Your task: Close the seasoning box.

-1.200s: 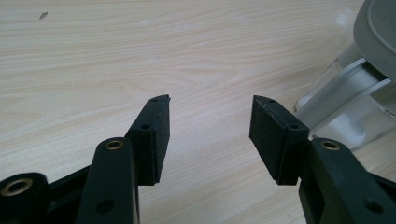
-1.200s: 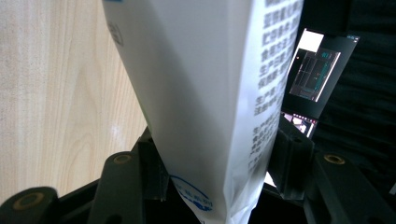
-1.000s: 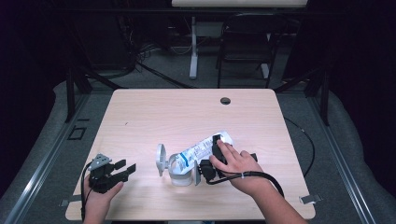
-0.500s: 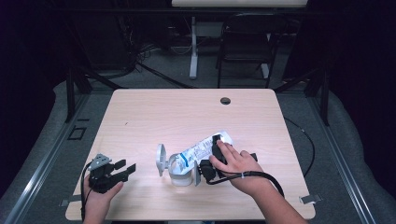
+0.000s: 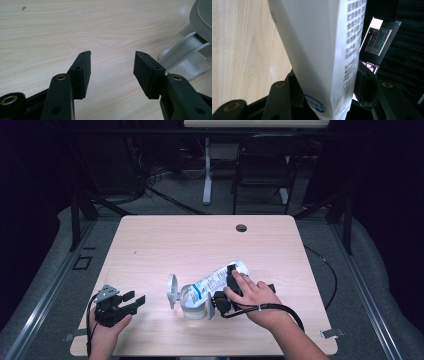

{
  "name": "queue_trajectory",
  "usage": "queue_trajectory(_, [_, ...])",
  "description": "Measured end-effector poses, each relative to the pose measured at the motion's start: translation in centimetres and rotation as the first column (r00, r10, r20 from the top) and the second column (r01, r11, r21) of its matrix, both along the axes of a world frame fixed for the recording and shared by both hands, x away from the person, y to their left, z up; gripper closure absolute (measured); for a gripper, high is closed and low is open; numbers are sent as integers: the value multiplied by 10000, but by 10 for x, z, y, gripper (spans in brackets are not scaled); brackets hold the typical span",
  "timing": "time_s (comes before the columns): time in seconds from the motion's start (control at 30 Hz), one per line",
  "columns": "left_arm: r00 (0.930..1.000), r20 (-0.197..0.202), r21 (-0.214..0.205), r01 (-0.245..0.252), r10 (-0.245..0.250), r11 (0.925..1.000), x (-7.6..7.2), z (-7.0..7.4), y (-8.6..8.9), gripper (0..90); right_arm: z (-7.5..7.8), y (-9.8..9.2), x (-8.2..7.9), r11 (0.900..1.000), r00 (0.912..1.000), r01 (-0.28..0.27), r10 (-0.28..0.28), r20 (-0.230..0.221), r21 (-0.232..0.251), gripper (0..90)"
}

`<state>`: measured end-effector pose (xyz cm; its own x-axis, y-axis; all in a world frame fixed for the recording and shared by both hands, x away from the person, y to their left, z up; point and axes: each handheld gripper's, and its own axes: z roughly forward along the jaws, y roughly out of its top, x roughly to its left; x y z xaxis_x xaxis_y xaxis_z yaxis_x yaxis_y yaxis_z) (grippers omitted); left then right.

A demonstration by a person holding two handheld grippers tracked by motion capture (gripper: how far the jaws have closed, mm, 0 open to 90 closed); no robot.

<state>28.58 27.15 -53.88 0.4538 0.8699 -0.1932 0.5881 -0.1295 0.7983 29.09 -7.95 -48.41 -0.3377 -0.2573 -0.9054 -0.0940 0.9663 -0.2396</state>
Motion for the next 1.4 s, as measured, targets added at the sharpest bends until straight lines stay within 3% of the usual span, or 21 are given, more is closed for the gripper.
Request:
queue_trajectory(0.23, [10000, -9, 9, -6, 6, 10000, 0, 0, 0, 486, 1, 1, -1, 9998, 10000, 27, -25, 84, -192, 516])
queue_trajectory(1.4, [10000, 26, -54, -96, 96, 9999, 0, 1, 1, 486, 0, 2, -2, 9996, 9998, -105, 109, 149, -280, 537])
